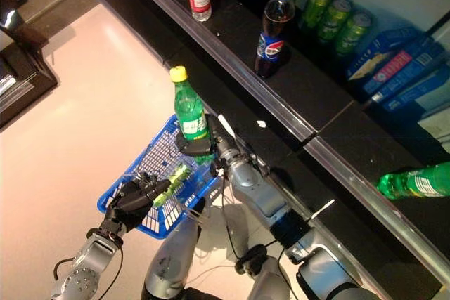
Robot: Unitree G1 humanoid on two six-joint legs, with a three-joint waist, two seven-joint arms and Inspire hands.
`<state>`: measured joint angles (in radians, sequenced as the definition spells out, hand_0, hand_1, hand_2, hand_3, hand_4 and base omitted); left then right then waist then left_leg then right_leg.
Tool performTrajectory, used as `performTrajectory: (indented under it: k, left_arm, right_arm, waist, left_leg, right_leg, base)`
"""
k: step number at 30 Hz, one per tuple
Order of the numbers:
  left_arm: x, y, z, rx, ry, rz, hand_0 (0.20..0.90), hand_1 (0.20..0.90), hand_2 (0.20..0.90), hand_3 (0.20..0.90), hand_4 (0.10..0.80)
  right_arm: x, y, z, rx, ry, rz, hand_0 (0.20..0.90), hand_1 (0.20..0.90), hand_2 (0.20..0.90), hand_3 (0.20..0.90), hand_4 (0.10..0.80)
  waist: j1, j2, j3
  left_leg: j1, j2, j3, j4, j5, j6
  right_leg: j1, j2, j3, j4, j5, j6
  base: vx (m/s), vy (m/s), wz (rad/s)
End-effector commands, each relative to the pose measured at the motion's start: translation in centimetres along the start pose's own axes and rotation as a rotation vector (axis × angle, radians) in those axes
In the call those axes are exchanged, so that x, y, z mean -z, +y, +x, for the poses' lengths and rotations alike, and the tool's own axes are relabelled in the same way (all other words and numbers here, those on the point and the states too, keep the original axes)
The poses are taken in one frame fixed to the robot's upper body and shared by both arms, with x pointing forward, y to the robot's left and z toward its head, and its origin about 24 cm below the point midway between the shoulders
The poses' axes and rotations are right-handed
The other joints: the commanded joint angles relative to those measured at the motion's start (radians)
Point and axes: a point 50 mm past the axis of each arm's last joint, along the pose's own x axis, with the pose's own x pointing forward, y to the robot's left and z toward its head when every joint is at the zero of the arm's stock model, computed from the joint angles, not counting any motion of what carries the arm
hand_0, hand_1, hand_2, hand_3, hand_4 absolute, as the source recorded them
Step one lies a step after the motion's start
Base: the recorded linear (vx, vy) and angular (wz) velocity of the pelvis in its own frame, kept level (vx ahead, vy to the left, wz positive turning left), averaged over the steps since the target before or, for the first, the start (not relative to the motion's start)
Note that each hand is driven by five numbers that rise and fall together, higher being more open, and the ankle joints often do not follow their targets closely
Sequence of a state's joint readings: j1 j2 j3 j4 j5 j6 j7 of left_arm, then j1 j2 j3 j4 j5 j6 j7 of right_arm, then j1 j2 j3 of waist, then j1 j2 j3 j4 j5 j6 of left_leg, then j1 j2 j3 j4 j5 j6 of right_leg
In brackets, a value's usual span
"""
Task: Pick up the drink and place into the basket.
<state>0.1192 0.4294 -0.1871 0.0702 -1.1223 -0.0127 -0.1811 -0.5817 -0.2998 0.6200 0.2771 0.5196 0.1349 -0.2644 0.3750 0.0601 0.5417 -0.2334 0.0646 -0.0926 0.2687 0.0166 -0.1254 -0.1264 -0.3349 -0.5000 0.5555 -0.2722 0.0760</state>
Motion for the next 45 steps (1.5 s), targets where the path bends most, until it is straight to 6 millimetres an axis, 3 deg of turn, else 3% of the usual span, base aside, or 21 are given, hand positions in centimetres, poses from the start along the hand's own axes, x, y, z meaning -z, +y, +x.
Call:
performTrajectory:
  k: [1, 10, 11, 12, 13, 20, 28, 34, 38, 44, 45]
  left_arm:
    - [-5.7, -10.7, 0.1, 0.670, -0.289, 0.004, 0.300, 0.300, 0.300, 0.200, 0.100]
    - [-6.7, -12.7, 0.4, 0.809, -0.304, 0.007, 0.300, 0.300, 0.300, 0.200, 0.100]
    - [-6.7, -12.7, 0.4, 0.810, -0.300, 0.008, 0.300, 0.300, 0.300, 0.200, 0.100]
    - [-6.8, -12.9, 0.4, 0.823, -0.302, 0.009, 0.300, 0.300, 0.300, 0.200, 0.100]
    - [-6.8, -13.0, 0.3, 0.840, -0.300, 0.008, 0.300, 0.300, 0.300, 0.200, 0.100]
    - [-7.1, -14.5, -0.1, 0.954, -0.289, 0.026, 0.300, 0.300, 0.300, 0.200, 0.100]
    - [-6.7, -15.4, -0.4, 1.052, -0.252, 0.028, 0.300, 0.300, 0.300, 0.200, 0.100]
    - [-6.9, -15.9, -0.2, 1.105, -0.200, 0.051, 0.300, 0.300, 0.300, 0.200, 0.100]
    - [-7.3, -16.3, -0.2, 1.127, -0.186, 0.067, 0.300, 0.300, 0.300, 0.200, 0.100]
    - [-7.5, -16.7, 0.1, 1.116, -0.174, 0.079, 0.300, 0.300, 0.300, 0.200, 0.100]
    - [-7.6, -16.7, 0.1, 1.113, -0.174, 0.080, 0.300, 0.300, 0.300, 0.200, 0.100]
  right_arm:
    - [-7.3, 3.8, 0.4, -0.142, -0.362, 0.110, 0.300, 0.300, 0.300, 0.200, 0.100]
    - [-2.5, 5.1, 2.0, -0.146, -0.146, 0.124, 0.300, 0.300, 0.300, 0.200, 0.100]
    - [-2.0, 5.3, 2.0, -0.145, -0.125, 0.127, 0.300, 0.300, 0.300, 0.200, 0.100]
    - [-1.8, 5.4, 2.0, -0.142, -0.113, 0.129, 0.300, 0.300, 0.300, 0.200, 0.100]
    - [-1.4, 5.7, 2.1, -0.147, -0.094, 0.133, 0.300, 0.300, 0.300, 0.200, 0.100]
    - [0.4, 6.9, 2.5, -0.210, 0.016, 0.259, 0.300, 0.300, 0.300, 0.200, 0.100]
    - [1.1, 8.3, 2.7, -0.299, 0.107, 0.483, 0.300, 0.300, 0.300, 0.200, 0.100]
    - [0.5, 6.3, 4.3, -0.207, 0.147, 0.818, 0.300, 0.300, 0.300, 0.200, 0.100]
    - [-1.0, 5.4, 5.3, -0.205, 0.140, 0.865, 0.300, 0.300, 0.300, 0.200, 0.100]
    - [-2.4, 6.3, 5.8, -0.295, 0.191, 0.830, 0.300, 0.300, 0.300, 0.200, 0.100]
    - [-2.4, 6.3, 5.8, -0.289, 0.203, 0.790, 0.352, 0.352, 0.352, 0.260, 0.160]
  waist:
    - [0.009, 0.044, -0.053]
    - [0.034, 0.063, -0.022]
    - [0.037, 0.061, -0.022]
    - [0.040, 0.069, -0.022]
    - [0.045, 0.065, -0.022]
    - [0.072, 0.074, -0.022]
    - [0.091, 0.080, -0.022]
    - [0.115, 0.088, -0.022]
    - [0.128, 0.086, -0.022]
    - [0.138, 0.074, -0.022]
    - [0.139, 0.072, -0.022]
  left_leg:
    - [-0.072, -0.014, -0.025, 0.053, 0.046, 0.034]
    - [-0.103, -0.040, -0.042, 0.043, 0.050, 0.040]
    - [-0.102, -0.044, -0.043, 0.051, 0.025, 0.035]
    - [-0.117, -0.048, -0.044, 0.042, 0.051, 0.043]
    - [-0.112, -0.051, -0.045, 0.050, 0.024, 0.038]
    - [-0.146, -0.068, -0.061, 0.037, 0.031, 0.046]
    - [-0.167, -0.078, -0.072, 0.037, 0.037, 0.050]
    - [-0.171, -0.096, -0.080, 0.045, 0.033, 0.061]
    - [-0.175, -0.098, -0.084, 0.051, 0.032, 0.061]
    - [-0.177, -0.097, -0.079, 0.056, 0.033, 0.059]
    - [-0.176, -0.096, -0.078, 0.055, 0.033, 0.060]
  right_leg:
    - [0.100, 0.001, 0.003, -0.119, 0.138, -0.015]
    - [0.070, -0.014, -0.021, -0.119, 0.153, -0.006]
    - [0.065, -0.018, -0.011, -0.106, 0.132, 0.005]
    - [0.054, -0.018, -0.024, -0.117, 0.157, -0.003]
    - [0.053, -0.023, -0.013, -0.105, 0.134, 0.007]
    - [0.019, -0.025, -0.028, -0.110, 0.152, 0.012]
    - [0.008, -0.030, -0.040, -0.113, 0.163, 0.019]
    - [0.022, -0.043, -0.058, -0.119, 0.175, 0.023]
    - [0.027, -0.042, -0.063, -0.119, 0.177, 0.026]
    - [0.031, -0.043, -0.063, -0.118, 0.180, 0.030]
    - [0.032, -0.043, -0.064, -0.118, 0.181, 0.031]
  base:
    - [-0.037, -0.044, 0.12]
    - [-0.010, -0.032, 0.12]
    - [-0.023, -0.022, 0.06]
    - [0.043, -0.064, 0.04]
    - [-0.019, -0.027, 0.08]
    - [-0.004, -0.042, 0.11]
    - [0.011, 0.000, 0.03]
    - [0.031, -0.018, 0.11]
    - [0.020, -0.033, 0.19]
    - [0.003, -0.002, 0.01]
    - [0.000, 0.000, 0.00]
